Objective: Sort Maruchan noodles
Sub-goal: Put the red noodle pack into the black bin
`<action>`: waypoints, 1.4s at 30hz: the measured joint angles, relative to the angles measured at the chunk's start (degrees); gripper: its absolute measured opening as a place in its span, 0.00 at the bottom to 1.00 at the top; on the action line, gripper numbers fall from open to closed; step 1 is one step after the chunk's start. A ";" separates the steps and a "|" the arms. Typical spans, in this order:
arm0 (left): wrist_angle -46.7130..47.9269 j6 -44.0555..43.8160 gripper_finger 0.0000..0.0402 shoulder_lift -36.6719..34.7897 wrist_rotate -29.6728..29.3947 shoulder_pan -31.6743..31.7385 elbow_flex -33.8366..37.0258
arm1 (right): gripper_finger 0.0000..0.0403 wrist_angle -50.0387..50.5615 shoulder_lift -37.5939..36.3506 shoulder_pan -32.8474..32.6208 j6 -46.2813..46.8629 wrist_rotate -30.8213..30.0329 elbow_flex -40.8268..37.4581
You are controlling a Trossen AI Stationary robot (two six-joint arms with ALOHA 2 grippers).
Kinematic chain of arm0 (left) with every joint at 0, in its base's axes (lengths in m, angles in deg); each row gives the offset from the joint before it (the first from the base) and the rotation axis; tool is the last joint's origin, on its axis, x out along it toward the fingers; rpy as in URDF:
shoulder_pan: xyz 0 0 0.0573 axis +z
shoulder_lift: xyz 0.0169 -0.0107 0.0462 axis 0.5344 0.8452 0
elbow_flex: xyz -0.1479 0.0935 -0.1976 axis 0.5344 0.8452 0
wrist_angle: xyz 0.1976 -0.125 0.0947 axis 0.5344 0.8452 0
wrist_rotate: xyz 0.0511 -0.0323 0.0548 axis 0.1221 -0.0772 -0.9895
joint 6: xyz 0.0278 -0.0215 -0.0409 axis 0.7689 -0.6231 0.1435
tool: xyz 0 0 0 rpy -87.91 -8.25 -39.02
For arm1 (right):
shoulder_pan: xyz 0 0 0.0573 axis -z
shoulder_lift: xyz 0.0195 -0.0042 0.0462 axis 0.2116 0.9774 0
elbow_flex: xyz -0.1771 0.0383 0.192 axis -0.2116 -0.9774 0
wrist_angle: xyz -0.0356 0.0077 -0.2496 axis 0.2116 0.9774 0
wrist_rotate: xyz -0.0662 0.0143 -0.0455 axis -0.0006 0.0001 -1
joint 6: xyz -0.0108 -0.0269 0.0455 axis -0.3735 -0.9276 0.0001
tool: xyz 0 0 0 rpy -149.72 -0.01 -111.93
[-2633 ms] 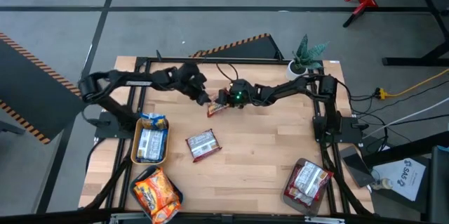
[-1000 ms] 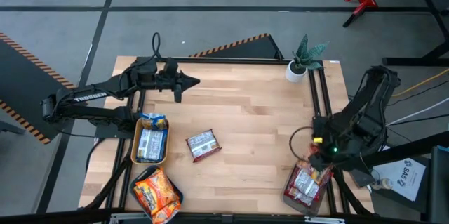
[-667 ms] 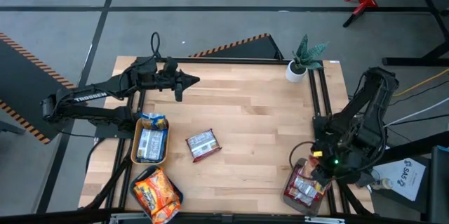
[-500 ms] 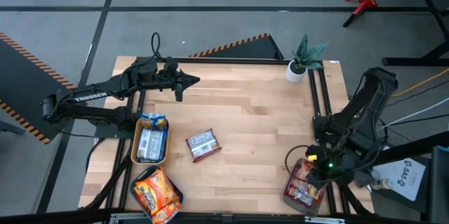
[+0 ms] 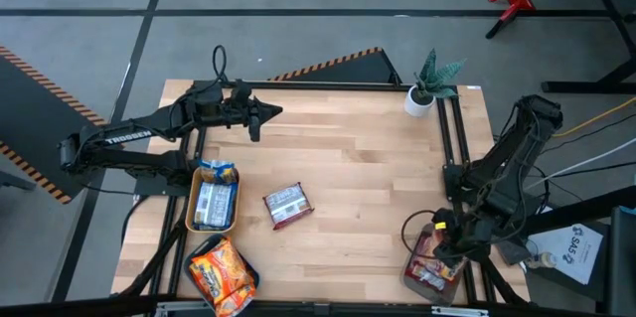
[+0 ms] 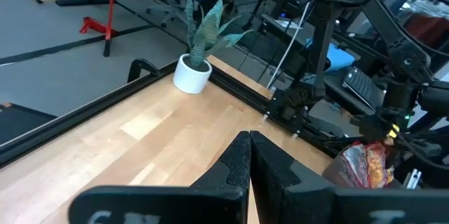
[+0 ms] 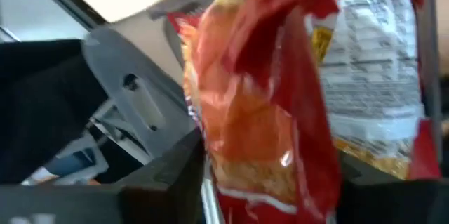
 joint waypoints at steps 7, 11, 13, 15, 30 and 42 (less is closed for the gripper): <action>1.17 -0.21 0.00 0.00 -0.97 0.01 -0.02 | 0.61 4.23 -1.04 0.00 0.10 6.34 -0.10; 3.91 -1.55 0.00 0.00 -2.05 0.02 -0.02 | 0.71 7.36 -3.27 0.00 0.13 6.35 -0.13; 4.18 -1.61 0.00 0.00 -1.87 0.02 -0.02 | 0.74 7.97 -4.81 0.00 0.20 6.31 -0.13; 4.18 -1.62 0.00 0.00 -1.63 0.00 -0.02 | 0.76 8.71 -6.35 0.00 1.05 5.66 -0.13; 8.50 -1.68 0.00 2.64 8.94 -0.30 -0.08 | 0.74 19.75 -15.70 0.00 4.33 -11.01 4.75; 13.97 -3.56 0.00 14.93 18.32 -11.32 -0.07 | 0.74 26.71 -17.19 0.83 1.10 -56.76 13.82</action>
